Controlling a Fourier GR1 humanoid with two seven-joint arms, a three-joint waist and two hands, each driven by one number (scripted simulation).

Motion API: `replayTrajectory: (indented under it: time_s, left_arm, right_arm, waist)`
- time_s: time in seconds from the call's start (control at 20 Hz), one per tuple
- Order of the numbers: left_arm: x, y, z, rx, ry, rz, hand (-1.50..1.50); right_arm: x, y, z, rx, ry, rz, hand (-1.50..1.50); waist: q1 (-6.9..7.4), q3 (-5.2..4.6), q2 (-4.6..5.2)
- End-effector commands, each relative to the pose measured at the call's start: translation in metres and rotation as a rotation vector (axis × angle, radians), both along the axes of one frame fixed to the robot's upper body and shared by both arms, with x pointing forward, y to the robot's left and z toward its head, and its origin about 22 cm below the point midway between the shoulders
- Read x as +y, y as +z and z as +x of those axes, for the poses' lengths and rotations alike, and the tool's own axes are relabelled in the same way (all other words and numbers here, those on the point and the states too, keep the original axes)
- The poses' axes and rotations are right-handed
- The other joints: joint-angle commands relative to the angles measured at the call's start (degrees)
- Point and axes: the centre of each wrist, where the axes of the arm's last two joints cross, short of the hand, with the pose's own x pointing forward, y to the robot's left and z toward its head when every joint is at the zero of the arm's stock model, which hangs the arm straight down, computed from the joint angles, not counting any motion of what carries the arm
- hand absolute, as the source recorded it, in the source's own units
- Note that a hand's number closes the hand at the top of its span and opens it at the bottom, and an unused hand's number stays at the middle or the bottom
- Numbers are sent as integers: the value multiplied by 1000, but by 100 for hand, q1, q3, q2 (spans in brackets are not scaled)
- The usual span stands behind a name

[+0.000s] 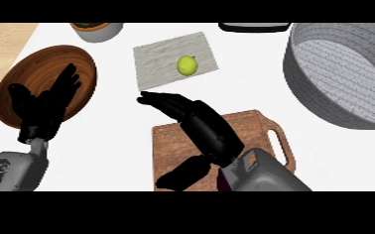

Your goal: Pick the eggplant from the cutting board and place it in the basket

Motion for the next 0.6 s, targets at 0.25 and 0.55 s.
replayTrajectory:
  time_s: [0.25, 0.55]
  left_arm:
    - [7, -9, -6, 29, 3, -3, 0]
    - [11, 8, 8, 4, 1, -13, 0]
  right_arm:
    - [-15, 81, 39, -89, -310, -674, -150]
    - [-22, 164, 63, 38, -296, -812, -150]
  waist:
    - [-21, -23, -73]
    - [7, 2, 9]
